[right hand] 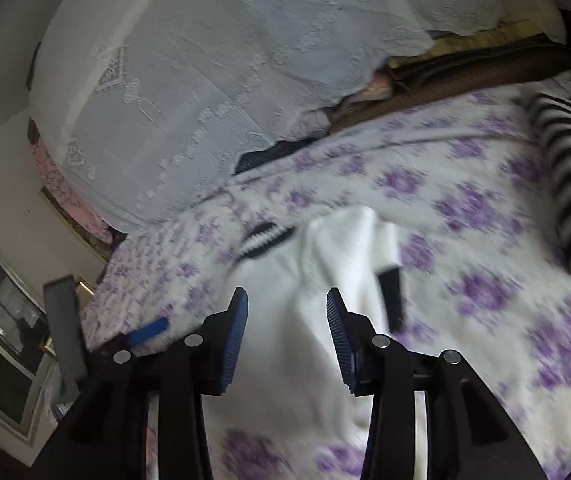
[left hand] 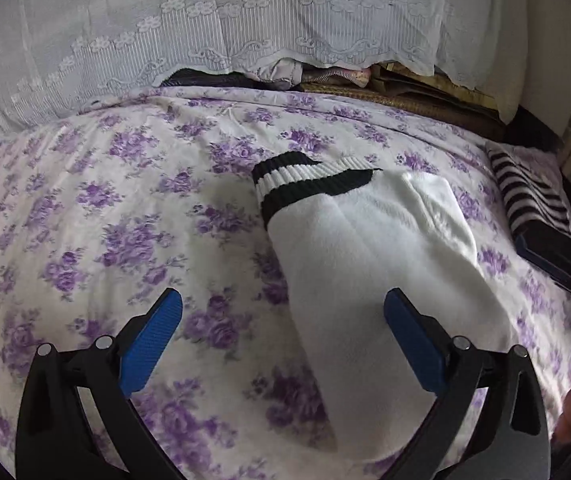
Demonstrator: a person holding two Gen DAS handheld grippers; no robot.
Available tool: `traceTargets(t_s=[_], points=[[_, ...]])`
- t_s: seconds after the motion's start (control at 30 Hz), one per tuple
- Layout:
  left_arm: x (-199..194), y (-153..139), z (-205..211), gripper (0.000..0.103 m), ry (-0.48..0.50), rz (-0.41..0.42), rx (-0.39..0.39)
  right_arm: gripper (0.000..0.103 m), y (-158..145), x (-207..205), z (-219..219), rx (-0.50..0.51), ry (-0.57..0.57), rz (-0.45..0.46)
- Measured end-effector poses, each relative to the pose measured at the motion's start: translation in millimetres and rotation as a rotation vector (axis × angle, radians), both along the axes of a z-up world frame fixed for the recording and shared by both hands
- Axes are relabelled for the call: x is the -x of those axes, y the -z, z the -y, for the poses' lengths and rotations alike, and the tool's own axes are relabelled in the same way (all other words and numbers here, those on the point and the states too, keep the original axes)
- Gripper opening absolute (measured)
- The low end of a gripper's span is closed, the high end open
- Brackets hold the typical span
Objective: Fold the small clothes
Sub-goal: 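Grasp the edge of the folded sweater with the right tool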
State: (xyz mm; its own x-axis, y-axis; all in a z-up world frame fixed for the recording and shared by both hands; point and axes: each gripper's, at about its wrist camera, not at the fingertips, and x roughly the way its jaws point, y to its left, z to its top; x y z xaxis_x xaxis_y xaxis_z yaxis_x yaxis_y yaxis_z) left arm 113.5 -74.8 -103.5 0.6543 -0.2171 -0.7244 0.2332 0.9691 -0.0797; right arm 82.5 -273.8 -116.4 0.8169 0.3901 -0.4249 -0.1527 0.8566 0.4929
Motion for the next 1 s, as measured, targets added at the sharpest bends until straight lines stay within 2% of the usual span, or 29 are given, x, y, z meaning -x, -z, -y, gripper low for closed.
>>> traceTargets(t_s=[0.07,0.13,0.17,0.2,0.23,0.27,0.37,0.5,0.53,0.57,0.63,0.73,0.77,0.8,0.83,0.87,0.9,0.93,1.0], points=[[-4,6,4,0.099,-0.005,0.003,0.007,0.046,10,-24,-7,-0.020,-0.014,-0.039],[-9,23,8,0.099,-0.005,-0.026,-0.006,0.051,36,-46,-10,0.049,0.022,-0.098],[-10,31,6,0.099,-0.005,-0.048,0.024,0.044,49,-47,-7,0.074,0.029,-0.040],[-12,41,-1,0.099,-0.004,-0.079,0.106,0.036,53,-43,-6,0.139,0.045,0.008],[-14,47,-6,0.099,-0.002,-0.105,0.161,0.019,53,-41,-5,0.184,0.051,0.012],[-16,49,-8,0.099,-0.001,-0.129,0.193,0.020,51,-41,-1,0.149,0.043,-0.005],[-13,47,-4,0.099,0.008,-0.108,0.166,0.020,55,-41,8,0.081,0.036,-0.007],[-1,38,0,0.099,-0.006,-0.033,0.102,0.021,48,-33,5,0.085,0.050,-0.008],[2,34,-1,0.099,-0.007,-0.012,0.090,0.028,43,-27,2,0.100,0.069,-0.005],[5,30,-3,0.098,-0.006,0.008,0.083,0.045,39,-22,-1,0.116,0.079,0.007],[13,20,-7,0.098,-0.006,0.044,0.091,0.054,25,-4,-14,0.177,0.078,0.072],[18,11,-12,0.098,0.007,0.068,0.129,0.057,17,17,-34,0.279,0.048,0.130],[19,11,-12,0.098,0.015,0.068,0.134,0.064,19,19,-37,0.307,0.050,0.122],[19,13,-9,0.098,0.023,0.059,0.119,0.068,27,17,-40,0.346,0.061,0.088],[16,18,-3,0.098,0.019,0.042,0.080,0.072,37,12,-39,0.368,0.070,0.045],[13,26,3,0.099,0.007,0.019,0.028,0.074,54,4,-32,0.342,0.072,-0.017],[8,38,6,0.099,0.000,-0.011,0.001,0.076,67,-3,-20,0.262,0.057,-0.056],[6,40,4,0.099,0.011,-0.022,0.045,0.077,66,-4,-11,0.216,0.055,-0.055],[3,39,-2,0.099,0.018,-0.058,0.088,0.076,64,-2,-11,0.224,0.060,-0.045]])
